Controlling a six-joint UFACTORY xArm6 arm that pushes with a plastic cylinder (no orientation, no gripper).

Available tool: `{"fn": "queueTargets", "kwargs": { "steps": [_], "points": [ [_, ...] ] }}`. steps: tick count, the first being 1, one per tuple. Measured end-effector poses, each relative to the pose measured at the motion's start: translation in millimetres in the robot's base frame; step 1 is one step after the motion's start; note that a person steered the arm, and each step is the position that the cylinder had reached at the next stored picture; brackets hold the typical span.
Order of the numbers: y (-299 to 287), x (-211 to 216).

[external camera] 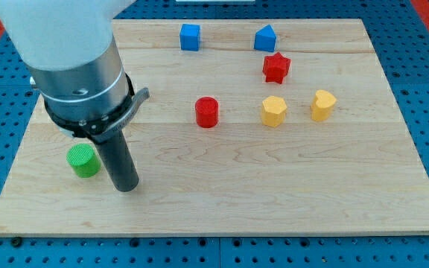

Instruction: Slightly push the green circle to the left side of the board

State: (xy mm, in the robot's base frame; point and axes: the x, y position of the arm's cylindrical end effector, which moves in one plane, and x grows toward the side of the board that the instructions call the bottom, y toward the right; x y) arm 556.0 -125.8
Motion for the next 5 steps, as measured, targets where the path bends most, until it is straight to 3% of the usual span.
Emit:
{"fn": "queueTargets", "kwargs": {
  "steps": [1,2,3,4,5],
  "points": [
    [-47,-45],
    [-73,-57],
    [-48,-30],
    [-96,-2],
    [-104,-37]
  ]
}}
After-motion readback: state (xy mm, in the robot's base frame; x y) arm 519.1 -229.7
